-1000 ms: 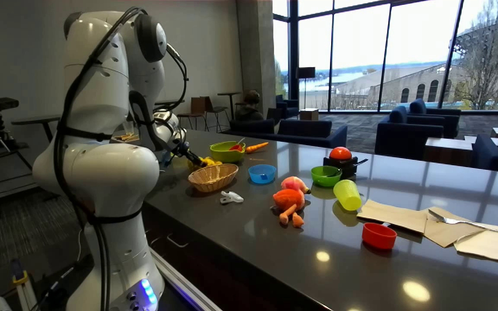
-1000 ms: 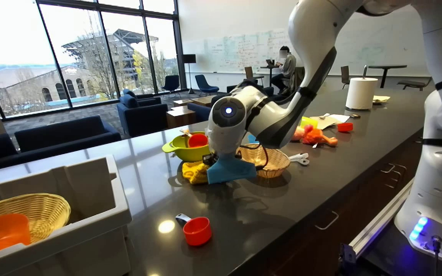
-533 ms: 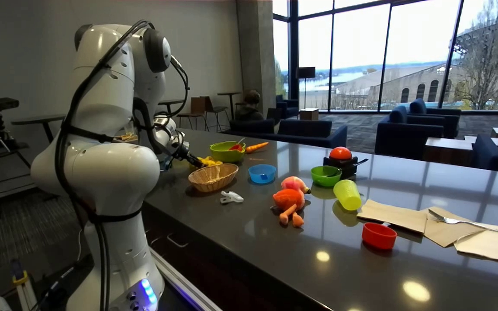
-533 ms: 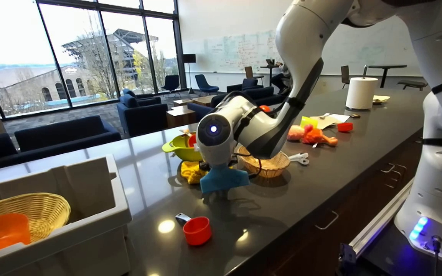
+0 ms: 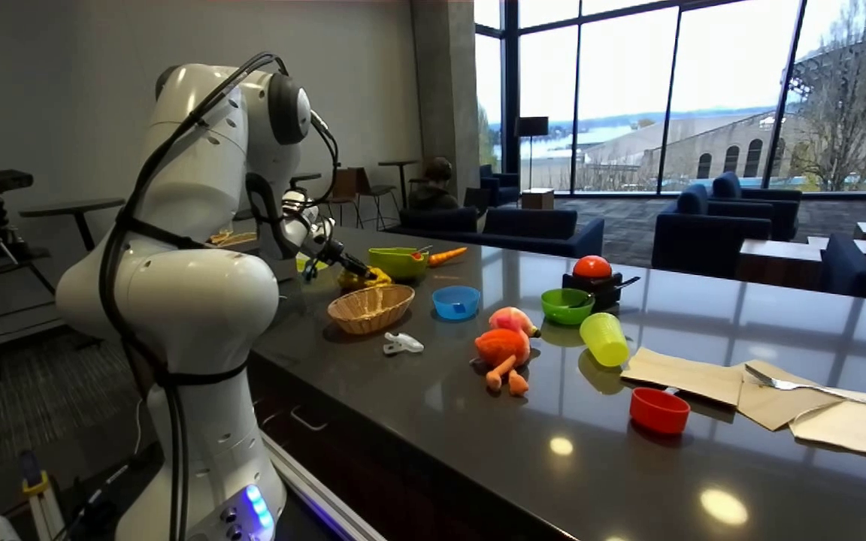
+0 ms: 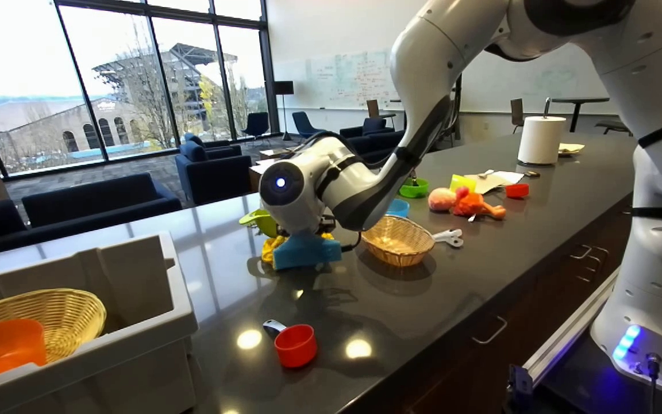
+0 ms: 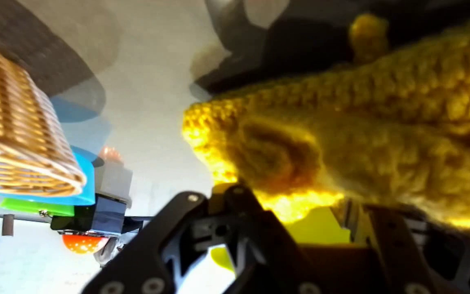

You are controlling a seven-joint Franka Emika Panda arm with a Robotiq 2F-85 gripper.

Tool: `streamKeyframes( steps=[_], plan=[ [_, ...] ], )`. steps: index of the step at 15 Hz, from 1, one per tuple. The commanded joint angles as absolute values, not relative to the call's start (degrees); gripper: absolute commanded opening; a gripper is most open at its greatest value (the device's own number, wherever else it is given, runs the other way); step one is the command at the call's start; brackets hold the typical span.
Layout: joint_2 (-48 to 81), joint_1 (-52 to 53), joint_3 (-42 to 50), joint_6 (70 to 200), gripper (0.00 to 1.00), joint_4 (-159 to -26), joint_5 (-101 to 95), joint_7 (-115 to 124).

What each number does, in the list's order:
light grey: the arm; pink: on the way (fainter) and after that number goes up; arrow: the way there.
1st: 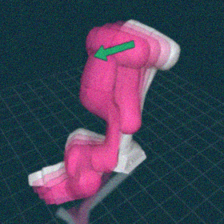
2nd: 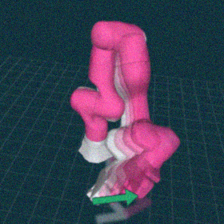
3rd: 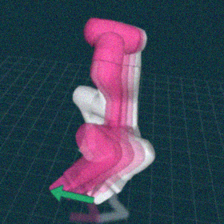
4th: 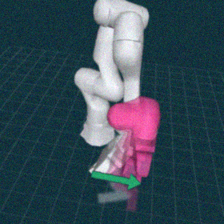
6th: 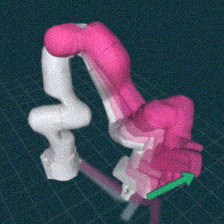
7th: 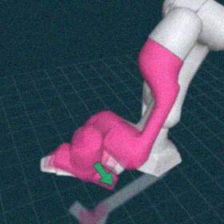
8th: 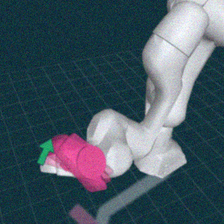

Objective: Fold the yellow cloth halfway

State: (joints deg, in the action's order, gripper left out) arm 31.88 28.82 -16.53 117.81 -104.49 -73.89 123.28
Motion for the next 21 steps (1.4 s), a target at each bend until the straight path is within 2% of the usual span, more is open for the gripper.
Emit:
streamKeyframes(
  steps=[1,4,9,10,11,13,14,15,19,21],
  plan=[
    [34.7,28.3,-16.1,116.9,0.80,-97.4,-72.3,118.9],
    [35.4,28.1,-15.8,116.8,0.99,-93.8,-70.2,115.8],
    [35.7,28.1,-15.2,116.9,1.00,-88.7,-65.2,111.3],
    [35.7,28.0,-15.3,117.0,0.90,-88.0,-63.4,110.1],
    [35.6,27.7,-15.7,117.0,0.74,-87.3,-60.9,108.3],
    [35.0,26.8,-16.8,118.3,0.61,-86.7,-54.3,104.0],
    [33.6,27.7,-17.4,121.4,0.53,-94.4,-52.2,107.6],
    [33.2,27.8,-17.7,123.0,0.88,-95.7,-49.1,106.4],
    [32.4,29.2,-19.3,129.4,0.98,-103.6,-38.3,102.7],
    [31.5,30.1,-19.2,130.5,1.00,-105.0,-34.6,100.6]
  ],
)
